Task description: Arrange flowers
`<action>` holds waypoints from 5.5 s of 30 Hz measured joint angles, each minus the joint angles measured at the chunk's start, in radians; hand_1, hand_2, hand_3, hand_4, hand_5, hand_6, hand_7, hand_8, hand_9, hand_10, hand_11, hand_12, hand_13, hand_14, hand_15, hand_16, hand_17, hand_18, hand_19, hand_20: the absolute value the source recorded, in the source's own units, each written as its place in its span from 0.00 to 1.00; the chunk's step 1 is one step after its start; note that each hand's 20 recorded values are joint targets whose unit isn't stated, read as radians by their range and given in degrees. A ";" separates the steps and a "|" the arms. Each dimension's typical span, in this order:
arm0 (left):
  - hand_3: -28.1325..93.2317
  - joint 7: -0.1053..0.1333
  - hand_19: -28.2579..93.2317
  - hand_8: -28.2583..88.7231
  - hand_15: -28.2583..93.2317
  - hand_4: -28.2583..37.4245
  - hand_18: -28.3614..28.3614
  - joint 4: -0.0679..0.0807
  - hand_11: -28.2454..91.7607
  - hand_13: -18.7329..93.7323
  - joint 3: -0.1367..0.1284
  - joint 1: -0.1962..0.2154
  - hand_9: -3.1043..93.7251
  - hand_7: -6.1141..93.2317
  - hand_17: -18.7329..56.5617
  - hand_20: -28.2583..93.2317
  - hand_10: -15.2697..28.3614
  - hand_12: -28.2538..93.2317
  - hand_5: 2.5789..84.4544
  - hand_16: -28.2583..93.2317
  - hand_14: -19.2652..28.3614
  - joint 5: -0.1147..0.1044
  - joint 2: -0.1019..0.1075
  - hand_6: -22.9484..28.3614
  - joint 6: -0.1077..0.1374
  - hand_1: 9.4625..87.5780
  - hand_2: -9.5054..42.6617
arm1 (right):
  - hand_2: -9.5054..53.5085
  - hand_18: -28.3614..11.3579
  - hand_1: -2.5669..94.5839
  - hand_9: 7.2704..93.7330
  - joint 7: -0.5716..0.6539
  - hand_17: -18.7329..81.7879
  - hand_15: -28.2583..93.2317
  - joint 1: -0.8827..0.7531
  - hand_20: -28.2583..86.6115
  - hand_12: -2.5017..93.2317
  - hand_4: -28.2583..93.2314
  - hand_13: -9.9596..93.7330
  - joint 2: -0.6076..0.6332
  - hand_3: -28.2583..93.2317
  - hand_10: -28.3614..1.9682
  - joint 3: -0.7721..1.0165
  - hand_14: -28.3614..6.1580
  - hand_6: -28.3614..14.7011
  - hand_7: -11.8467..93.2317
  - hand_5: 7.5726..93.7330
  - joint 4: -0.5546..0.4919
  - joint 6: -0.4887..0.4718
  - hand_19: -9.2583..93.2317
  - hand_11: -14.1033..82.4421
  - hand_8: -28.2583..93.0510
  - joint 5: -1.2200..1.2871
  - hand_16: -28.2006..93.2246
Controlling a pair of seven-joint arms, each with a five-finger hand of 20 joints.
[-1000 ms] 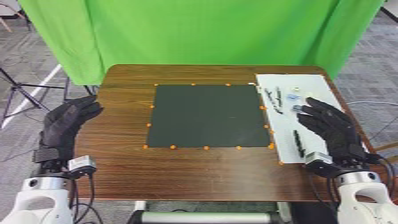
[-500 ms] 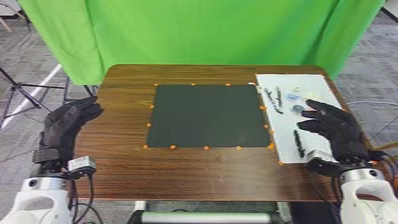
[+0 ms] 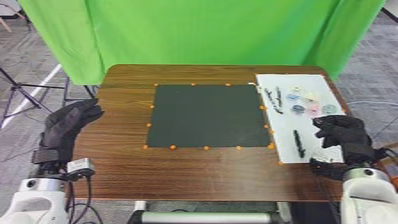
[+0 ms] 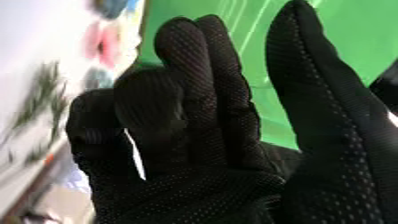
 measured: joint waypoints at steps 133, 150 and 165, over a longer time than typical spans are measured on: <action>0.72 -0.101 0.34 0.19 0.40 0.10 0.74 0.105 0.41 0.49 -0.056 -0.038 0.50 0.23 0.39 0.35 0.74 0.31 0.53 0.19 0.83 -0.047 0.106 0.57 0.060 0.27 0.30 | 0.00 0.39 0.69 0.94 0.444 0.86 0.81 0.302 0.63 0.41 0.23 1.00 0.182 0.66 0.58 -0.375 0.84 0.56 0.56 0.67 0.025 -0.163 1.00 0.61 0.42 -0.307 0.50; 0.72 -0.140 0.33 0.18 0.38 0.10 0.73 0.173 0.40 0.48 -0.048 -0.100 0.49 0.24 0.38 0.34 0.73 0.31 0.53 0.19 0.80 0.017 0.164 0.57 0.051 0.27 0.30 | 0.00 0.40 0.69 0.96 0.401 0.87 0.82 0.731 0.62 0.39 0.25 1.00 0.240 0.66 0.56 -0.857 0.86 0.54 0.57 0.67 0.020 -0.176 1.00 0.60 0.41 -0.255 0.47; 0.73 -0.143 0.33 0.18 0.38 0.05 0.73 0.199 0.40 0.48 -0.020 -0.107 0.49 0.24 0.38 0.34 0.72 0.31 0.53 0.19 0.80 0.025 0.172 0.57 0.052 0.25 0.35 | 0.00 0.40 0.69 0.97 0.398 0.88 0.82 1.013 0.62 0.37 0.26 1.00 0.034 0.65 0.56 -1.086 0.86 0.54 0.58 0.67 0.200 -0.182 1.00 0.58 0.40 -0.132 0.47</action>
